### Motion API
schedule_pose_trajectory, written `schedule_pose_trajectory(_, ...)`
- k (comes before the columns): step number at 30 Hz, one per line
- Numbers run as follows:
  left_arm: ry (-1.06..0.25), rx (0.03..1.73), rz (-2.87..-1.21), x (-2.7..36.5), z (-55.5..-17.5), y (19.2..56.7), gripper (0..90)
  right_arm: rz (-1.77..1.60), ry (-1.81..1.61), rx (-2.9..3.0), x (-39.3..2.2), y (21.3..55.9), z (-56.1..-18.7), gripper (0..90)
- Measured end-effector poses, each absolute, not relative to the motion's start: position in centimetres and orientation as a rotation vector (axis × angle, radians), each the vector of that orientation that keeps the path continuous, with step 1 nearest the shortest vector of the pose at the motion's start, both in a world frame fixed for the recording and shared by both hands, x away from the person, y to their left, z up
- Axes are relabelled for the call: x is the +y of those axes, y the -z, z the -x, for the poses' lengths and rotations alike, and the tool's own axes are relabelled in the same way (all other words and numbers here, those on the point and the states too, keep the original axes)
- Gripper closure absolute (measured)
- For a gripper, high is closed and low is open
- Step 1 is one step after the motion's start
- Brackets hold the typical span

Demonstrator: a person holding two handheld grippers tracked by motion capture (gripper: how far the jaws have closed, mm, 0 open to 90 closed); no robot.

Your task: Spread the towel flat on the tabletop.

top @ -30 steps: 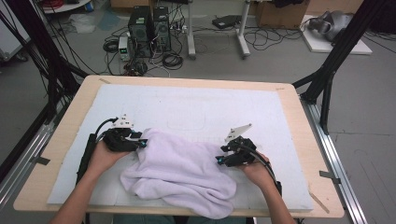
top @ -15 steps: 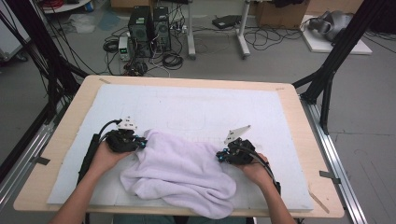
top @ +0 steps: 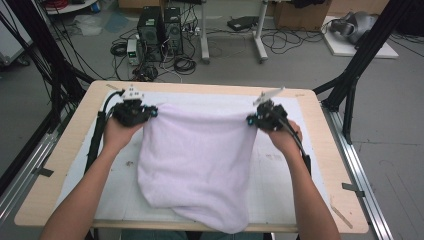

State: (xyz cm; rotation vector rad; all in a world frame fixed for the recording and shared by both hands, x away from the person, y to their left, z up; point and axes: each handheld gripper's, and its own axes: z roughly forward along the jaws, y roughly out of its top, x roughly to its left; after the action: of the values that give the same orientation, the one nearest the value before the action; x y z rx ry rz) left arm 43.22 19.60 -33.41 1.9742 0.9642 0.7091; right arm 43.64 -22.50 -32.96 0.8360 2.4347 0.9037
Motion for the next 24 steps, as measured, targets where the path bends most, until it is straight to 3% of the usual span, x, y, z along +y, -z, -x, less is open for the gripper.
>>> schedule_pose_trajectory(1,-0.751,1.010,-1.956,19.5,-44.0,33.2,68.7,-0.855,-0.914,2.394,-22.5,32.6,-44.4,73.8)
schedule_pose_trajectory(2,-0.708,1.052,-1.950,19.6,-44.7,33.3,62.2,-0.889,-0.925,2.359,-22.3,32.3,-45.2,66.6)
schedule_pose_trajectory(6,-0.624,1.069,-2.023,20.1,-44.7,35.5,52.1,-0.922,-0.937,2.398,-21.7,33.5,-46.1,61.2)
schedule_pose_trajectory(13,-0.516,1.009,-2.063,20.6,-41.5,38.9,50.0,-0.862,-0.982,2.509,-21.2,36.5,-43.0,55.2)
schedule_pose_trajectory(24,-0.469,0.819,-2.080,20.1,-34.9,38.6,46.1,-0.714,-1.157,2.558,-20.8,38.0,-34.8,48.0)
